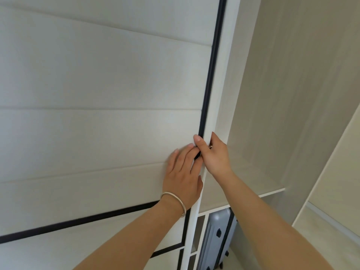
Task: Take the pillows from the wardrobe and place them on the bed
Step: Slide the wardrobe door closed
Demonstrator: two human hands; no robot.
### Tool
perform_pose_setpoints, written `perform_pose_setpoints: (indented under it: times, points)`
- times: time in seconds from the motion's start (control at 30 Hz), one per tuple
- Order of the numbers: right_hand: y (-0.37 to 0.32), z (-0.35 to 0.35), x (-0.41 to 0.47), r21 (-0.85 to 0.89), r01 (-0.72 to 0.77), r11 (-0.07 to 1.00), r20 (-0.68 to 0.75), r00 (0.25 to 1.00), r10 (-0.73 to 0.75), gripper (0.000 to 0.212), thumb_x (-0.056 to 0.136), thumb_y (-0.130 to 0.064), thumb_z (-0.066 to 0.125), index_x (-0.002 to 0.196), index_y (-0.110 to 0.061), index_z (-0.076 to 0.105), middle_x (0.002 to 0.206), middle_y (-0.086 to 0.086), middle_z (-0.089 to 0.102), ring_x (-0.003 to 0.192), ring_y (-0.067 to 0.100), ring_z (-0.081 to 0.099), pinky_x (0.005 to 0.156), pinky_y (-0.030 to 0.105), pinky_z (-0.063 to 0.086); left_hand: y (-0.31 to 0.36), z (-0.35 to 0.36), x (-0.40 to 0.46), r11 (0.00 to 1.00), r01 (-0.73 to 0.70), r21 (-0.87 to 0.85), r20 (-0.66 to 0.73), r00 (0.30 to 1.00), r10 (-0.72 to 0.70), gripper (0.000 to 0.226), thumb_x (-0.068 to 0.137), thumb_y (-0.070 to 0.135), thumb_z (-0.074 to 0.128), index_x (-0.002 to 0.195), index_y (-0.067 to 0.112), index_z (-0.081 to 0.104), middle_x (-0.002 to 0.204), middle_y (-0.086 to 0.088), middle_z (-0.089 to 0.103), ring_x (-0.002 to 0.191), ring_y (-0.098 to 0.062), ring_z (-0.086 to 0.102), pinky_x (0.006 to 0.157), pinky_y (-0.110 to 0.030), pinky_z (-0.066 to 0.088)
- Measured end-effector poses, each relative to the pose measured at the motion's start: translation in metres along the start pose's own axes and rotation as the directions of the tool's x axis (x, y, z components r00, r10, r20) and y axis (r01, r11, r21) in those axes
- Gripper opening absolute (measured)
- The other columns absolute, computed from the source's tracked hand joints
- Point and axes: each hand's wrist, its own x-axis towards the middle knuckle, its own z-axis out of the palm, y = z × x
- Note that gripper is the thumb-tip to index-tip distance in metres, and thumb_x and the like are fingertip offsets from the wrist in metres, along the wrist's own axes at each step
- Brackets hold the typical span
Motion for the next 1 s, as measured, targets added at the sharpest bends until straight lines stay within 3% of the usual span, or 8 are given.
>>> perform_pose_setpoints:
  times: [0.17, 0.3, 0.5, 0.6, 0.73, 0.83, 0.9, 1.0]
  points:
    - [0.008, -0.001, 0.002, -0.041, -0.007, 0.999, -0.065, 0.998, 0.004, 0.042, 0.088, -0.046, 0.054, 0.063, -0.018, 0.038, 0.062, 0.0, 0.043, 0.057, 0.012, 0.04, 0.058, 0.021, 0.034, -0.002, 0.007, 0.001, 0.991, -0.078, 0.104, 0.065, 0.995, 0.072, 0.069, 0.074, 0.037, 0.061, 0.132, 0.008, 0.039, 0.142, -0.008, 0.047, 0.137, -0.021, 0.026, 0.114, -0.044, 0.013]
    - [0.011, -0.006, 0.004, 0.046, -0.041, 0.998, -0.147, 0.988, 0.047, 0.046, 0.086, -0.041, 0.061, 0.057, -0.017, 0.035, 0.053, -0.003, 0.036, 0.05, 0.012, 0.033, 0.048, 0.015, 0.033, 0.001, 0.013, 0.004, 0.989, -0.099, 0.107, 0.088, 0.992, 0.09, 0.081, 0.07, 0.037, 0.066, 0.137, 0.007, 0.031, 0.147, -0.008, 0.041, 0.139, -0.022, 0.022, 0.115, -0.044, 0.007]
    - [0.018, -0.016, 0.01, 0.044, -0.063, 0.997, -0.18, 0.981, 0.07, 0.052, 0.083, -0.041, 0.065, 0.055, -0.008, 0.037, 0.052, 0.0, 0.034, 0.047, 0.008, 0.03, 0.049, 0.017, 0.03, 0.01, 0.022, 0.009, 0.985, -0.127, 0.12, 0.071, 0.99, 0.119, 0.086, 0.063, 0.036, 0.07, 0.136, 0.01, 0.033, 0.149, -0.006, 0.036, 0.14, -0.022, 0.02, 0.115, -0.045, 0.002]
    - [0.024, -0.016, 0.011, 0.04, -0.07, 0.997, -0.191, 0.979, 0.076, 0.054, 0.08, -0.051, 0.06, 0.062, -0.003, 0.043, 0.066, 0.005, 0.043, 0.06, 0.015, 0.04, 0.059, 0.023, 0.036, 0.014, 0.027, 0.011, 0.982, -0.124, 0.145, 0.067, 0.991, 0.115, 0.088, 0.062, 0.037, 0.069, 0.137, 0.009, 0.032, 0.151, -0.006, 0.03, 0.141, -0.022, 0.018, 0.116, -0.044, 0.0]
    - [0.026, -0.021, 0.013, 0.052, -0.056, 0.997, -0.213, 0.975, 0.066, 0.032, 0.085, -0.036, 0.063, 0.061, -0.023, 0.045, 0.095, -0.002, 0.042, 0.079, 0.001, 0.046, 0.069, 0.0, 0.036, 0.018, 0.032, 0.013, 0.979, -0.137, 0.149, 0.079, 0.989, 0.126, 0.086, 0.062, 0.037, 0.07, 0.137, 0.011, 0.035, 0.15, -0.006, 0.037, 0.141, -0.022, 0.018, 0.116, -0.044, 0.0]
    - [0.029, -0.027, 0.016, 0.031, -0.044, 0.999, -0.186, 0.981, 0.049, 0.028, 0.085, -0.037, 0.062, 0.066, -0.025, 0.046, 0.106, 0.002, 0.046, 0.085, 0.006, 0.048, 0.066, -0.003, 0.035, 0.022, 0.036, 0.014, 0.984, -0.124, 0.128, 0.075, 0.991, 0.115, 0.087, 0.06, 0.036, 0.07, 0.137, 0.012, 0.037, 0.151, -0.006, 0.031, 0.141, -0.022, 0.018, 0.115, -0.045, 0.001]
    - [0.03, -0.029, 0.018, 0.047, -0.049, 0.998, -0.176, 0.983, 0.057, 0.028, 0.085, -0.036, 0.062, 0.065, -0.024, 0.047, 0.1, 0.001, 0.049, 0.084, 0.009, 0.049, 0.064, -0.003, 0.036, 0.025, 0.038, 0.016, 0.985, -0.125, 0.116, 0.076, 0.99, 0.117, 0.086, 0.06, 0.036, 0.069, 0.137, 0.014, 0.037, 0.151, -0.005, 0.022, 0.142, -0.022, 0.017, 0.115, -0.045, 0.0]
    - [0.035, -0.035, 0.02, 0.11, -0.061, 0.992, -0.157, 0.985, 0.078, 0.033, 0.087, -0.033, 0.062, 0.061, -0.022, 0.045, 0.074, -0.008, 0.046, 0.066, 0.004, 0.046, 0.058, 0.006, 0.039, 0.028, 0.041, 0.018, 0.982, -0.14, 0.13, 0.082, 0.988, 0.13, 0.087, 0.061, 0.035, 0.068, 0.138, 0.016, 0.035, 0.151, -0.004, 0.017, 0.142, -0.022, 0.014, 0.116, -0.045, -0.002]
